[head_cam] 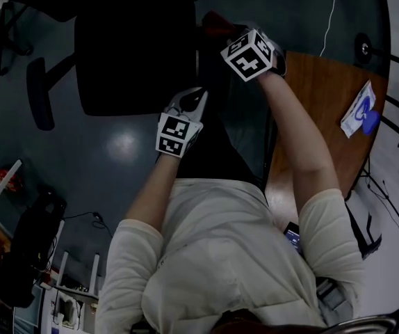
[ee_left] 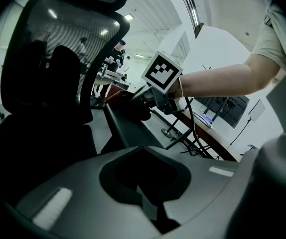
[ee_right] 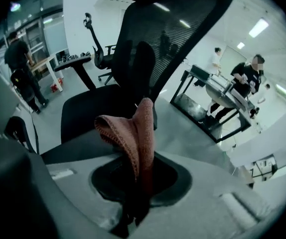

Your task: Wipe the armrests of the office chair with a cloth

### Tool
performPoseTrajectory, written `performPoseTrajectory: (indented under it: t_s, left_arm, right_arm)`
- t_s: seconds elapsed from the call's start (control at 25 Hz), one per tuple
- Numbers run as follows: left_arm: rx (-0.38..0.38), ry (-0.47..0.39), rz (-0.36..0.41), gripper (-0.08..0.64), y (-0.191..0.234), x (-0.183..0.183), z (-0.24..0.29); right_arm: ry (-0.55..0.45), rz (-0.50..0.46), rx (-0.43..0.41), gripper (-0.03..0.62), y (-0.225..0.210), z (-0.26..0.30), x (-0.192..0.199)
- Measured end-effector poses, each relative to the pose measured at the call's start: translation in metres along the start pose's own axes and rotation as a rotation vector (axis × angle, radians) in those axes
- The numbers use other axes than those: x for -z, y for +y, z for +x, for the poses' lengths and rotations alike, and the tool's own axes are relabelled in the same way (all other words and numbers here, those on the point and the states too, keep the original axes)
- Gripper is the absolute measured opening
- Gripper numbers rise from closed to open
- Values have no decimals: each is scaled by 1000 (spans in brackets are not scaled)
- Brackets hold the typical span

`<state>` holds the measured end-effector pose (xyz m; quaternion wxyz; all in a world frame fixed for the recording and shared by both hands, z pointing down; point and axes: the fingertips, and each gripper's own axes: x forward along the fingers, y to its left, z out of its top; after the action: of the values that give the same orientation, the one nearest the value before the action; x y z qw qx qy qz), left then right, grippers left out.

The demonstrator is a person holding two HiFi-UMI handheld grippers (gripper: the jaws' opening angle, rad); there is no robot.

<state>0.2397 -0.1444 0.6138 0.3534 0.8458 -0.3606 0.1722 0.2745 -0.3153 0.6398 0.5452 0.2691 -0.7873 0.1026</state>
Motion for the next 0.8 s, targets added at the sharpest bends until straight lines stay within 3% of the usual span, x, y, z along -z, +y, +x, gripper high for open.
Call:
performPoseTrajectory:
  t_s: [0.08,0.44,0.6,0.8]
  left_arm:
    - [-8,-1,-4,17,-2,-5,1]
    - [-37,41,23,17,1,-1,8]
    - [-42,-2,30,17,-9,-25,0]
    - [-143,-162,99,17,-6,-89,-42]
  right_arm:
    - [1,53,-10,48,2,-5,12]
    - [-19,120,5,48,37,-32,45]
    - [-157,224,70,48,33,-69,33]
    - [-358,340,102,48,33,-131,1]
